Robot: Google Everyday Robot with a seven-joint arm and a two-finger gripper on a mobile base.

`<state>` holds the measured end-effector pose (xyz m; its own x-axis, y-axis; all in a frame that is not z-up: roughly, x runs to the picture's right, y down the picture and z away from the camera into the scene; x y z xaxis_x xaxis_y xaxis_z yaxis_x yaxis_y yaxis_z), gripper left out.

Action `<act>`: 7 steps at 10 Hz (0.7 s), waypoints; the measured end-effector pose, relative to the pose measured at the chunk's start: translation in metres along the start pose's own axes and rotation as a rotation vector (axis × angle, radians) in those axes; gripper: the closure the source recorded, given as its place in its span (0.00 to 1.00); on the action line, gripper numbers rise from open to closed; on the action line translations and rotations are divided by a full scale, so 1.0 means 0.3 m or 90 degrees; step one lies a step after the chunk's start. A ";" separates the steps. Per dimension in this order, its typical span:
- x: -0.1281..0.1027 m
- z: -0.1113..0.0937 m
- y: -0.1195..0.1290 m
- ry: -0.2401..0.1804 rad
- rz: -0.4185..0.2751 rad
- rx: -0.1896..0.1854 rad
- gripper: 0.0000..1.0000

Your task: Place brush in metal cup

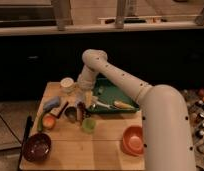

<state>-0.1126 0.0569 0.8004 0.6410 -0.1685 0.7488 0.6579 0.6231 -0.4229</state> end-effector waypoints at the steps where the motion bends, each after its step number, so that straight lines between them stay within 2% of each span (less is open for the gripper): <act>1: -0.002 0.001 -0.002 0.000 -0.002 -0.001 0.20; 7: -0.007 0.005 -0.007 0.000 -0.006 -0.004 0.20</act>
<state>-0.1159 0.0571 0.8005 0.6347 -0.1743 0.7528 0.6661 0.6172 -0.4188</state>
